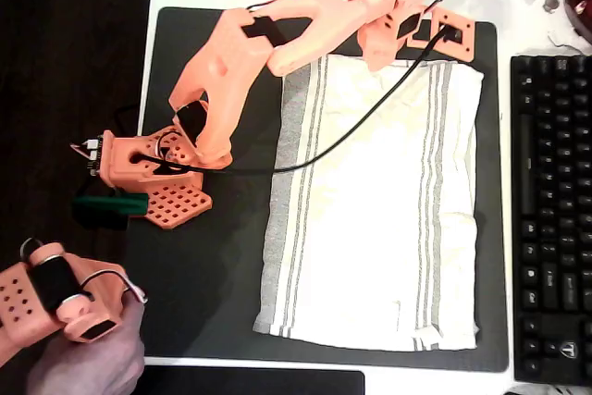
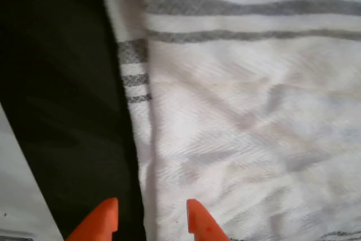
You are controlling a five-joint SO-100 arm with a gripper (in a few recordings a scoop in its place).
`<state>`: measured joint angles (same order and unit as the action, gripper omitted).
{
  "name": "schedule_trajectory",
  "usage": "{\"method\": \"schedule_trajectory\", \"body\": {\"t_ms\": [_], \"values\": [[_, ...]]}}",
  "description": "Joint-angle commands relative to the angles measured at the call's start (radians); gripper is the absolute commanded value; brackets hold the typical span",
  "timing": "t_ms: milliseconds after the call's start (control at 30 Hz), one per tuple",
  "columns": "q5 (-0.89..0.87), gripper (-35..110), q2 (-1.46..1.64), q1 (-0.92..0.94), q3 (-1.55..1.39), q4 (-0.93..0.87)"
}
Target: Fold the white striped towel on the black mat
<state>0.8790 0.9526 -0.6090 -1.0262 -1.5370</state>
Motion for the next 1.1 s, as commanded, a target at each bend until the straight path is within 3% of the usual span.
{"method": "schedule_trajectory", "body": {"t_ms": [0, 300, 500, 1067], "values": [[-0.002, 16, -0.009, -0.014, 0.055, -0.011], [0.015, 15, -0.101, 0.020, 0.086, 0.023], [0.017, 5, -0.141, 0.028, 0.120, 0.026], [0.012, 0, 0.055, -0.064, 0.216, -0.084]]}}
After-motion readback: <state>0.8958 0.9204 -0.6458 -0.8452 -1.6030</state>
